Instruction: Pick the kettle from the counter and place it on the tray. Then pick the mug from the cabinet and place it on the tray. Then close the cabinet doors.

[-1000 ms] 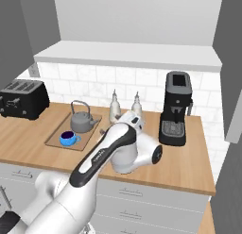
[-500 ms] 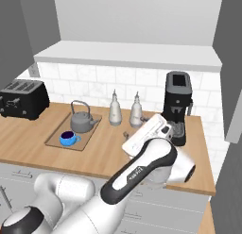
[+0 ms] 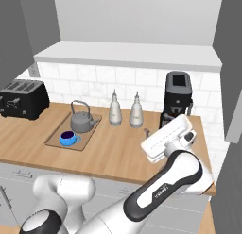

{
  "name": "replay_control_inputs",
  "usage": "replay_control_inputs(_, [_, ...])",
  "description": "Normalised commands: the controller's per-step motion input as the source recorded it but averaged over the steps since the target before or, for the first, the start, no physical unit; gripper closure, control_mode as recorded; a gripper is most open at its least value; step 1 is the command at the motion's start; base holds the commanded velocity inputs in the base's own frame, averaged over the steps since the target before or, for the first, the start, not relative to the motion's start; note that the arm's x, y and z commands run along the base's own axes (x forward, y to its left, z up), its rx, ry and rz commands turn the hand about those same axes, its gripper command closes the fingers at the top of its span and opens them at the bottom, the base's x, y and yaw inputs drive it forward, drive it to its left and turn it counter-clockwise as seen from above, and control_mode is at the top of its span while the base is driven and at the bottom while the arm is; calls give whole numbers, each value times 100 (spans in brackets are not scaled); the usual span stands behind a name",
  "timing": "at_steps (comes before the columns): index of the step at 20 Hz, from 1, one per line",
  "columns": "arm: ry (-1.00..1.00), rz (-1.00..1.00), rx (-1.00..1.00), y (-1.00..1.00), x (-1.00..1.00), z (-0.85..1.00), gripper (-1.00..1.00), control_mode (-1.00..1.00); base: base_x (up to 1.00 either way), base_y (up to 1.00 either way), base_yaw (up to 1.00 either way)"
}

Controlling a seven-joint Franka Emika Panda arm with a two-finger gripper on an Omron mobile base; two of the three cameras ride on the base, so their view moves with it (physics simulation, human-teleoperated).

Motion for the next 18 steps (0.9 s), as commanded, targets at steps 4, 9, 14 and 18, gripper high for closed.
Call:
replay_control_inputs(4, [-5, -16, 5, -62, 0, 6, -100, -100, 0, 0, 0])
replay_control_inputs(9, [0, -20, 6, -60, 0, 0, -100, -100, 0, 0, 0])
replay_control_inputs(14, [0, -20, 5, -48, 0, 0, -100, -100, 0, 0, 0])
replay_control_inputs(18, [0, -15, 4, -47, 0, 0, -100, -100, 0, 0, 0])
